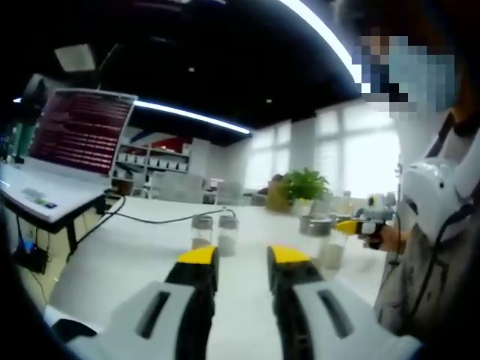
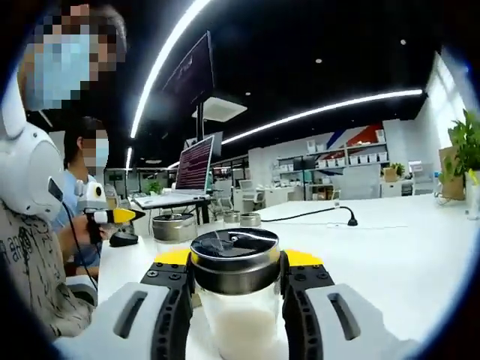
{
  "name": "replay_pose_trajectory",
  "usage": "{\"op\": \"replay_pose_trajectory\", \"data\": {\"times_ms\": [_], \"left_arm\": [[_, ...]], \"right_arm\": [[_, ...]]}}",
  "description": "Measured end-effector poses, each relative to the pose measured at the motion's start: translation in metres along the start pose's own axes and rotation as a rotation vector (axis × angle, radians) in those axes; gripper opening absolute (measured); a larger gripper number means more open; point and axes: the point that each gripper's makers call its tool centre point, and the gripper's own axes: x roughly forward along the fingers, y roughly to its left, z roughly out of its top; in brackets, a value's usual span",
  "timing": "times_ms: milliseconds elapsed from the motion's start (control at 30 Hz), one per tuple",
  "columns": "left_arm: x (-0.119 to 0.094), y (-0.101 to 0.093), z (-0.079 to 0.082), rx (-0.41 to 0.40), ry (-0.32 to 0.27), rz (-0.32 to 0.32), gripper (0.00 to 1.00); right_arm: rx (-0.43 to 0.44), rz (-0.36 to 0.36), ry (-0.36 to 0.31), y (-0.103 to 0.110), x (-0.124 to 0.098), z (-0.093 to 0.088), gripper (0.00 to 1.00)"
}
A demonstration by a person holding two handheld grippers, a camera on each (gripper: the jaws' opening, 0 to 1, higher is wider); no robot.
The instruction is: Rotate the seasoning bottle until the label or dispensing opening points toward the visible target arrow and the bottle remains upright within the marked orientation range
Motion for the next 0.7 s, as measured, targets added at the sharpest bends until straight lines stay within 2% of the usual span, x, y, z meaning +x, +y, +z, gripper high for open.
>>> {"op": "replay_pose_trajectory", "data": {"times_ms": [67,100,133,200,333,367,433,467,500,600,700], "left_arm": [[0.000,0.000,0.001,0.002,0.000,-0.001,0.27],[0.000,0.000,0.001,0.001,-0.001,-0.002,0.27],[0.000,0.001,0.002,0.002,-0.002,-0.004,0.27],[-0.001,0.001,0.003,0.007,-0.003,-0.006,0.27],[-0.002,0.003,0.004,0.002,-0.011,-0.004,0.27],[-0.003,0.002,0.002,-0.001,-0.010,-0.005,0.27],[-0.003,0.002,0.000,-0.008,-0.008,-0.004,0.27],[-0.004,0.002,-0.001,-0.009,-0.005,-0.002,0.27],[-0.005,0.001,-0.003,-0.011,-0.002,-0.002,0.27],[-0.006,0.000,-0.004,-0.012,0.006,-0.001,0.27],[-0.009,0.001,-0.002,-0.007,0.008,0.002,0.28]], "right_arm": [[0.034,0.064,-0.030,0.002,0.000,0.004,0.67],[0.044,0.100,-0.024,0.003,-0.001,0.004,0.70],[0.041,0.117,-0.008,0.000,-0.002,0.003,0.70],[0.024,0.213,0.032,0.006,-0.003,0.001,0.69],[0.110,0.427,0.091,0.017,-0.006,-0.001,0.67],[0.086,0.456,0.092,0.016,-0.005,-0.001,0.65],[0.001,0.457,0.112,0.007,-0.002,-0.005,0.61],[-0.035,0.479,0.106,0.005,-0.002,-0.005,0.60],[-0.040,0.503,0.100,0.003,-0.001,-0.005,0.60],[0.016,0.599,0.109,0.005,-0.004,-0.006,0.61],[-0.034,0.645,0.094,0.005,-0.005,-0.006,0.57]]}}
